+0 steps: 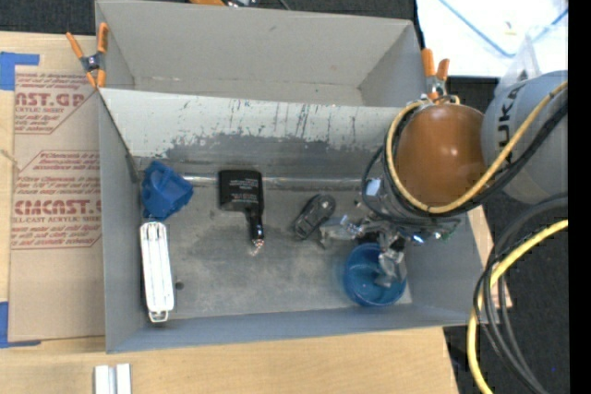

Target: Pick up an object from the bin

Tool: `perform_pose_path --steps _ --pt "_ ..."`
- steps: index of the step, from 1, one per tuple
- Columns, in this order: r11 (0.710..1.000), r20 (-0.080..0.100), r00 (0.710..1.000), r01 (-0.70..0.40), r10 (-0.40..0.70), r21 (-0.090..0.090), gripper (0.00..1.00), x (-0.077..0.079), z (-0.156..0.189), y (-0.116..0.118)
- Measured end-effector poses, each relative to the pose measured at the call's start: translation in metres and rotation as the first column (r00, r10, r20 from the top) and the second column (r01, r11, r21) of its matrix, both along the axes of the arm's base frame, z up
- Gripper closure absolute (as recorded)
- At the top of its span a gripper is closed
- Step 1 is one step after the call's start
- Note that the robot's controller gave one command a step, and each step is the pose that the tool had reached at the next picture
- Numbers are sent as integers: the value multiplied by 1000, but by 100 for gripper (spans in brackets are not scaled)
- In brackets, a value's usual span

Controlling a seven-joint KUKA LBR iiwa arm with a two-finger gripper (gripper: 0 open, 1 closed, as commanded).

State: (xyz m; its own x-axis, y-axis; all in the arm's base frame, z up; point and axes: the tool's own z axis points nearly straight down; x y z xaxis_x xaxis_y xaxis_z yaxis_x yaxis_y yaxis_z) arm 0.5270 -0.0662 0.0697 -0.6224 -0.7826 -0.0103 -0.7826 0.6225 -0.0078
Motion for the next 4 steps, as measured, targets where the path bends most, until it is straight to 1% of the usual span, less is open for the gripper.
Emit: perform_pose_path --steps 1,3,4 --pt "993 13 993 116 -116 11 100 31 11 15" --pt "992 13 992 124 -124 12 100 30 13 11" --pt "992 13 992 123 -123 14 100 -11 71 29"
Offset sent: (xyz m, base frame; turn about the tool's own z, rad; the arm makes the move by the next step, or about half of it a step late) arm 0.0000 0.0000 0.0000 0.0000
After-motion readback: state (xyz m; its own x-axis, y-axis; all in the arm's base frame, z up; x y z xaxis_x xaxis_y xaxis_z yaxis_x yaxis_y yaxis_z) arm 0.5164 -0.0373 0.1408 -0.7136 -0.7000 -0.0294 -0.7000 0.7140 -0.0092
